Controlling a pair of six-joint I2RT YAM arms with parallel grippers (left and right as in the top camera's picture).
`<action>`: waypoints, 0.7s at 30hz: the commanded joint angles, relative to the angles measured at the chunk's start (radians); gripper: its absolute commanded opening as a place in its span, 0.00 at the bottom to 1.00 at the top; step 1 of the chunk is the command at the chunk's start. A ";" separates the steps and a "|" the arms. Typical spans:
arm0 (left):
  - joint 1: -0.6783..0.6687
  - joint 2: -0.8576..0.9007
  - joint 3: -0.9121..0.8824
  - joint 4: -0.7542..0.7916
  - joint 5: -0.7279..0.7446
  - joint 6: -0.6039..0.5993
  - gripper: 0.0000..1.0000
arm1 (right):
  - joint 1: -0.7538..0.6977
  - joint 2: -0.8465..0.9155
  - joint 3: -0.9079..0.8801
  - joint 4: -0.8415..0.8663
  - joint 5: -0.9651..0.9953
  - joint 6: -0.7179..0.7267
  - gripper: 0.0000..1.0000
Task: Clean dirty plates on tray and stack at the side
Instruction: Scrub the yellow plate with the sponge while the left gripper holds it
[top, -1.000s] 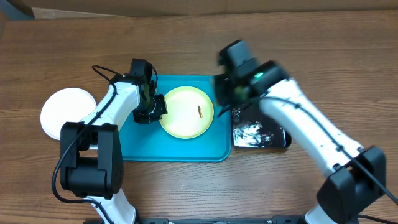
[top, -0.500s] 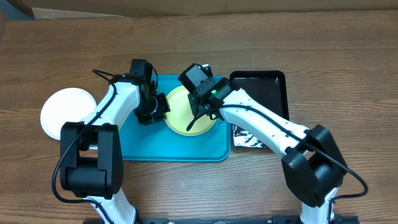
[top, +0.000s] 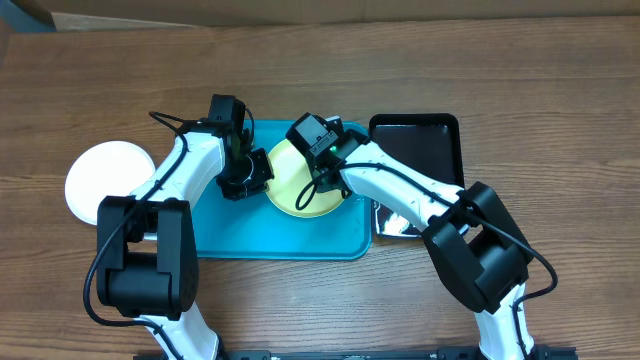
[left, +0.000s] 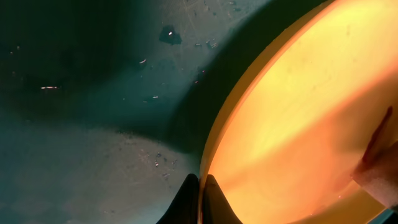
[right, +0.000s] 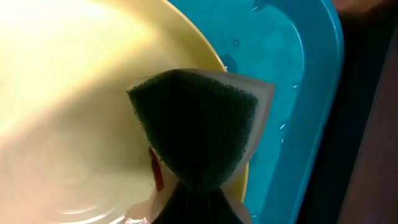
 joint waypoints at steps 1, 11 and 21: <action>-0.008 -0.002 -0.014 0.004 0.015 -0.010 0.04 | -0.010 -0.001 0.021 0.000 -0.026 0.014 0.04; -0.008 -0.002 -0.014 0.003 0.015 0.004 0.04 | -0.032 0.076 0.014 -0.005 -0.105 0.058 0.04; -0.008 -0.002 -0.014 0.005 0.015 0.006 0.04 | -0.035 0.081 0.014 0.006 -0.228 0.059 0.04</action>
